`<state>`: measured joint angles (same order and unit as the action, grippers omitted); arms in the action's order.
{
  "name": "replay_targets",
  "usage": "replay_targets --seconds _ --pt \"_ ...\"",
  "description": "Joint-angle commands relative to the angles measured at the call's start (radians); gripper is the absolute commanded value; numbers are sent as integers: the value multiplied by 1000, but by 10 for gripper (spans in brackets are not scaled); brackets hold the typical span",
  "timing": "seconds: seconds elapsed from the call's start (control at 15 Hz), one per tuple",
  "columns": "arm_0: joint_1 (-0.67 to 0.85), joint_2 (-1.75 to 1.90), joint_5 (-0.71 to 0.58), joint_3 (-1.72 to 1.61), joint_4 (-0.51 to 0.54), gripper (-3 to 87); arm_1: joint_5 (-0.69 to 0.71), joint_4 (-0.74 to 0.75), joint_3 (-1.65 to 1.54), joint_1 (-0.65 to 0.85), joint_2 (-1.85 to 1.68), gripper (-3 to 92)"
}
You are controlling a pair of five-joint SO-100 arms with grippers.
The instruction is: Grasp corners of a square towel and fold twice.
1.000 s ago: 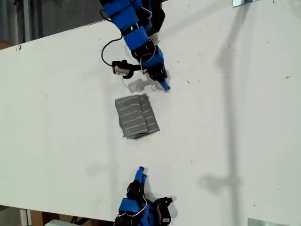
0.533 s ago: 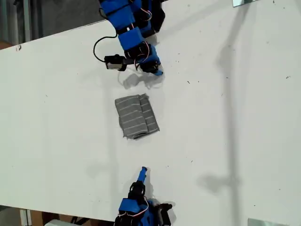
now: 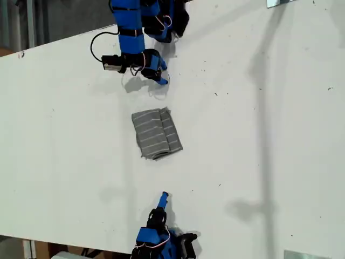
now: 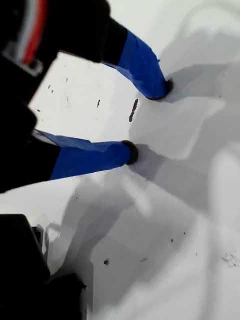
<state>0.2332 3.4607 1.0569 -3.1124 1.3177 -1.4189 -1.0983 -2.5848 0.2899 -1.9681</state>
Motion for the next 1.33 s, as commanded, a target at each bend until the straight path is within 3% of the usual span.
replay_targets --seconds 0.0,0.07,0.13,0.2,0.27,0.33,0.47,0.67,0.73,0.87,0.93,1.0,1.07,1.27 --pt "-5 6 -6 -5 -11 144 3 -32 152 49 256 229" --pt "-5 6 -6 -5 -11 142 15 -95 247 74 413 229" --pt "-5 6 -6 -5 -11 140 112 -169 367 110 647 230" --pt "-5 6 -6 -5 -11 140 115 -351 577 135 1051 138" --pt "-5 6 -5 -5 -11 140 -314 -946 1015 155 1667 8" --pt "-3 8 -3 -6 -11 138 -207 -861 1054 160 1601 64" --pt "-2 8 -6 -5 -11 135 -295 -943 1114 150 1643 32" --pt "0 8 -6 -5 -11 132 -278 -942 1114 155 1643 -1" --pt "-2 8 -8 -5 -11 131 -215 -943 1118 163 1647 -1" --pt "0 8 -6 -5 -11 131 -84 -942 1124 195 1658 98" --pt "-2 8 -6 -5 -11 130 -78 -942 1126 196 1660 101" --pt "0 8 -6 -5 -11 129 -28 -943 1129 206 1646 99" --pt "0 8 -6 -5 -11 128 17 -942 1141 192 1629 0" --pt "0 8 -6 -5 -11 126 20 -902 1177 89 1359 43"
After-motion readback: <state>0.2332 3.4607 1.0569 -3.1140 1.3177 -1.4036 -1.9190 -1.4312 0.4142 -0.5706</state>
